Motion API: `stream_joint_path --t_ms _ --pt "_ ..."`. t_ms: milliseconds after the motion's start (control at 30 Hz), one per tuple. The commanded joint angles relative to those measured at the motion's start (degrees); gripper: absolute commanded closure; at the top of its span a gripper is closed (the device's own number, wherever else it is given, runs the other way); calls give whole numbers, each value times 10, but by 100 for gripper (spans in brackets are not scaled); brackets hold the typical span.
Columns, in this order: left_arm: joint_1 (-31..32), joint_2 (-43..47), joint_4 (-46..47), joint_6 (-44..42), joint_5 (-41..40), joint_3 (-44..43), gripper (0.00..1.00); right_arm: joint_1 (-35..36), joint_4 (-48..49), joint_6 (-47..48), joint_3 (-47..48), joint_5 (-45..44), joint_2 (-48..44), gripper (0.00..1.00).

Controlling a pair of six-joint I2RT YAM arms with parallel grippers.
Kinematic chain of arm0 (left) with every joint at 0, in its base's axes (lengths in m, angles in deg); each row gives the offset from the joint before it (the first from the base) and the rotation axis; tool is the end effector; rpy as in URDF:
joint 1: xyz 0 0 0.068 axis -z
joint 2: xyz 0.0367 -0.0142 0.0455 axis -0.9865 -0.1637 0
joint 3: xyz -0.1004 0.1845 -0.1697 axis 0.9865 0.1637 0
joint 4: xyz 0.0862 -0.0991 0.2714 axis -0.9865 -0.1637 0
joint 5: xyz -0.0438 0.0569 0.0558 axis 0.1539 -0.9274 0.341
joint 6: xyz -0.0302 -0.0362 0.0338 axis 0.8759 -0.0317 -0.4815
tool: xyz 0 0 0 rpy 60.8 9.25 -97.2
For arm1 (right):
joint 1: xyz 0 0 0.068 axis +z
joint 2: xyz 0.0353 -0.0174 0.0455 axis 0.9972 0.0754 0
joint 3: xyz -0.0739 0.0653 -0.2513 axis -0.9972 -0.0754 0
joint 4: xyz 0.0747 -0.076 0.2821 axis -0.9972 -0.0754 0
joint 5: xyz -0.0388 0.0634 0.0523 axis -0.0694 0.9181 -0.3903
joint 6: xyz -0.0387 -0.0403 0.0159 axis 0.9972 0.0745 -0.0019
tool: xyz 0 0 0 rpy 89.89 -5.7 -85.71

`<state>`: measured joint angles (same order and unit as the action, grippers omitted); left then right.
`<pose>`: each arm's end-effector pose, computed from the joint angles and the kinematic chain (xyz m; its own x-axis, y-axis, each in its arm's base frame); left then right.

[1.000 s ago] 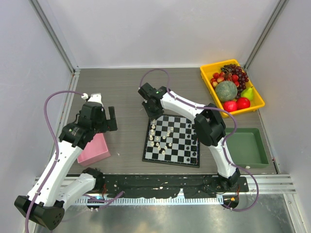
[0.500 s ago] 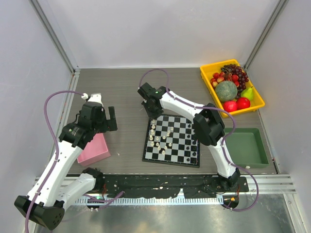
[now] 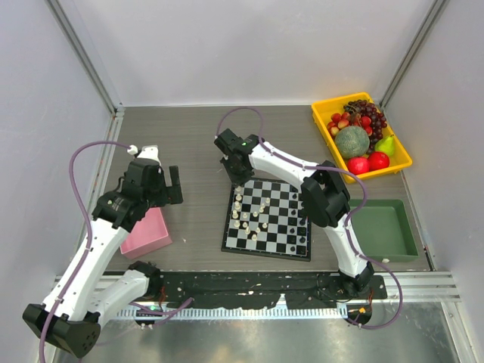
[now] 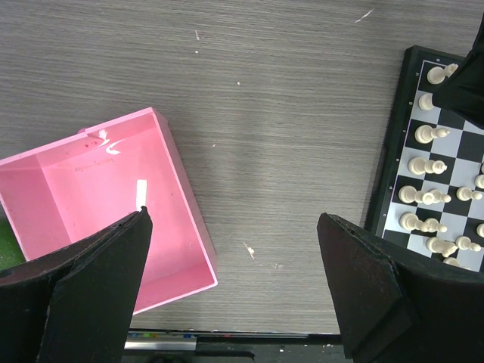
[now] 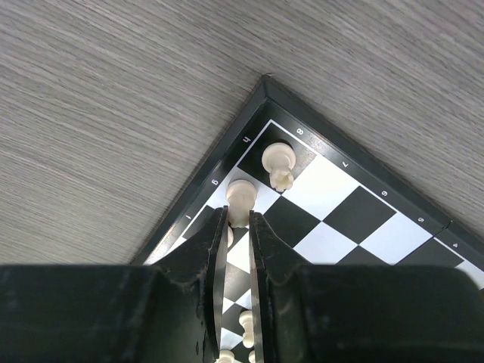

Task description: Set up the chess pieces on the board

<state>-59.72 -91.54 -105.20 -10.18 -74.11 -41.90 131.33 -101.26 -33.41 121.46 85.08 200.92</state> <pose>0.2055 -0.0669 0.3263 -0.6746 -0.1517 -0.7224 -0.1012 0.9884 -0.1130 0.3602 0.3635 0.1877 -0.8134 -0.4359 -0.3852 -0.4835 0.8748 0.0309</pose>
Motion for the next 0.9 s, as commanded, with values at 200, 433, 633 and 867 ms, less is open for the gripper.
stream_joint_path --t_ms 200,433,633,867 --pt "-4 -4 14 -8 9 -4 0 3 -4 14 -6 -10 -29 86" --pt "-4 -6 15 -8 10 -4 0 3 -9 18 -6 -17 -33 87" --pt "-5 -9 16 -7 14 -2 0 7 -16 21 -4 -24 -28 87" --pt "-5 -9 17 -7 16 -1 1 7 -16 23 -3 -9 -24 78"
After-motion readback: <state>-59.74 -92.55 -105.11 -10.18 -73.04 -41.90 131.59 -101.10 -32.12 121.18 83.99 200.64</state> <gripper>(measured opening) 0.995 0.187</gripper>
